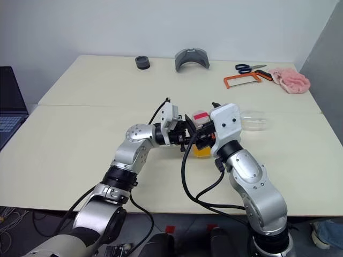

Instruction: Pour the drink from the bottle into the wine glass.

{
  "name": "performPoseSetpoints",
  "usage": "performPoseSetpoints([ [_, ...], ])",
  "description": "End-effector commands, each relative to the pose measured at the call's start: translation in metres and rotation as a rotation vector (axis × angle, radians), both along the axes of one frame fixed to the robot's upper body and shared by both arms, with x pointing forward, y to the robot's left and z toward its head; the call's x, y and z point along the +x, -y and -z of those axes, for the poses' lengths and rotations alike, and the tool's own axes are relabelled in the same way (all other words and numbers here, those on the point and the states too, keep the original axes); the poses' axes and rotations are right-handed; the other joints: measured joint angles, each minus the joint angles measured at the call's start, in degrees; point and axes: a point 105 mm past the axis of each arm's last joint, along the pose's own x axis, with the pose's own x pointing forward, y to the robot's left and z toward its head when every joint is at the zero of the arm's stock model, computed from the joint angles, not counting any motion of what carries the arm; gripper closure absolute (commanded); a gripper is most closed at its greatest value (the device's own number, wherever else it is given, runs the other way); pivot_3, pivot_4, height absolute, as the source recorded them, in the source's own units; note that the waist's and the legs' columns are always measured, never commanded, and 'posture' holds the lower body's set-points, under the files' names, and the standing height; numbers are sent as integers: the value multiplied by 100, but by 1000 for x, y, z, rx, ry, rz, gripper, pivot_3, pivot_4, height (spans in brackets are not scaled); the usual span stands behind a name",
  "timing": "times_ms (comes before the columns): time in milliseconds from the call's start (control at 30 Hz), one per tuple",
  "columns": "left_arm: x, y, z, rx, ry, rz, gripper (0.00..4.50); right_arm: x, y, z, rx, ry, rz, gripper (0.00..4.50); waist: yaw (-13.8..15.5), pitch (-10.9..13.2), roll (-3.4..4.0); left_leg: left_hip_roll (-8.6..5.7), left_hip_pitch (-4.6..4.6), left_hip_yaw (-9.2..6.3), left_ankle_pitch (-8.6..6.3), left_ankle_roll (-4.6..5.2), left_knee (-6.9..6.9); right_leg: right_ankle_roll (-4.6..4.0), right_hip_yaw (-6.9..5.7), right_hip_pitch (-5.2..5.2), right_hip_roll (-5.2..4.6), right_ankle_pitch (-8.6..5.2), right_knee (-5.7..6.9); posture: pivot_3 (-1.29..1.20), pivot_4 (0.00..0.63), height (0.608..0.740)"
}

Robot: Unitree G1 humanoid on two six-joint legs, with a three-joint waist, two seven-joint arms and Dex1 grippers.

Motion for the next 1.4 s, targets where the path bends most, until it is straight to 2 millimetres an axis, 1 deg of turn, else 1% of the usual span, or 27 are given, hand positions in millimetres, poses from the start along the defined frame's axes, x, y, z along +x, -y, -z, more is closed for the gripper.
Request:
performPoseSetpoints([
  [33,0,1,-16,-24,66,1,2739,-6,-4,-7,12,39,-23,449,0,0,0,0,0,0,0,1,0,0,0,0,0,0,0,0,150,740],
  [67,0,0,-16,-24,66,1,2739,-6,-4,-6,11,33,-26,530,0,0,0,0,0,1,-1,1,0,0,0,0,0,0,0,0,150,740],
  [100,0,0,-16,-22,66,0,2739,-6,-4,-5,10,33,-29,730,0,0,0,0,0,0,-1,1,0,0,-1,0,0,0,0,0,150,740],
  [233,-1,0,-15,-19,65,1,2739,-7,-5,-5,3,42,-43,2068,-1,0,0,-1,0,0,-2,3,0,0,0,0,0,0,0,0,150,740],
  [267,-1,0,-15,-18,65,1,2739,-7,-5,-6,2,44,-45,2485,0,0,0,-1,0,0,-2,3,0,0,-1,0,0,0,0,0,150,740],
  [300,-1,-1,-14,-16,63,2,2742,-7,-6,-6,-2,48,-53,2607,0,0,0,-1,0,-1,-2,3,0,0,-1,0,0,0,0,0,150,740],
  [367,-2,-2,-12,-10,58,7,2767,-9,-9,-5,-13,55,-88,2603,0,0,0,-1,0,0,-2,3,0,0,-1,0,0,0,0,0,150,740],
  [433,-3,-3,-11,0,47,22,2767,-12,-12,-6,-42,71,-163,2603,-1,0,0,-1,1,1,-2,3,0,0,-1,0,1,0,0,0,150,740],
  [533,-9,-5,-8,33,31,81,2768,-23,-18,-7,-172,104,-432,2603,-2,0,0,-4,0,6,-2,4,0,0,-1,1,1,0,-2,0,150,740],
  [633,-16,-9,-7,76,17,146,2773,-29,-15,-8,-317,84,-693,2603,-9,1,0,-5,1,20,-4,6,1,0,-4,5,5,0,-7,0,150,740],
  [700,-18,-10,-8,106,21,179,2775,-33,-8,-3,-430,-39,-901,2603,-12,2,2,-4,4,24,-4,7,-2,0,-6,8,10,0,-11,0,150,740],
  [733,-18,-11,-9,114,26,186,2775,-35,-4,-3,-460,-94,-971,2603,-9,3,4,-3,6,28,-4,8,-1,0,-6,10,12,0,-13,0,150,740],
  [800,-17,-10,-13,111,36,183,2777,-29,-4,-8,-456,-118,-994,2603,-3,4,2,-2,4,25,-5,8,-1,-1,-10,11,12,0,-15,0,150,740],
  [933,-15,-11,-15,88,41,156,2787,-26,-3,-10,-440,-117,-971,2603,-2,4,2,3,0,22,-4,8,-2,-1,-10,9,10,0,-16,0,150,740],
  [1100,-16,-11,-13,64,32,129,2788,-13,12,-25,-341,-46,-788,871,8,3,2,8,-3,14,-4,7,1,0,-7,6,-4,0,-11,0,150,740],
  [1167,-14,-9,-13,50,28,112,2793,-14,17,-31,-301,-18,-715,218,11,4,2,9,-4,7,-4,7,2,0,-4,4,-5,0,-10,0,150,740],
  [1267,-11,-8,-14,33,31,79,2794,-18,17,-35,-216,22,-595,201,23,3,2,10,-6,-4,-3,6,1,0,-7,4,-8,1,-10,0,150,740],
  [1333,-9,-8,-14,26,32,65,2794,-20,13,-33,-176,54,-498,201,22,3,2,9,-5,-7,-3,5,1,0,-6,5,-8,0,-9,0,150,740],
  [1400,-7,-7,-13,25,33,58,2794,-20,4,-28,-125,89,-379,201,9,3,3,9,-4,-7,-2,4,0,0,-6,5,-7,0,-9,0,150,740],
])
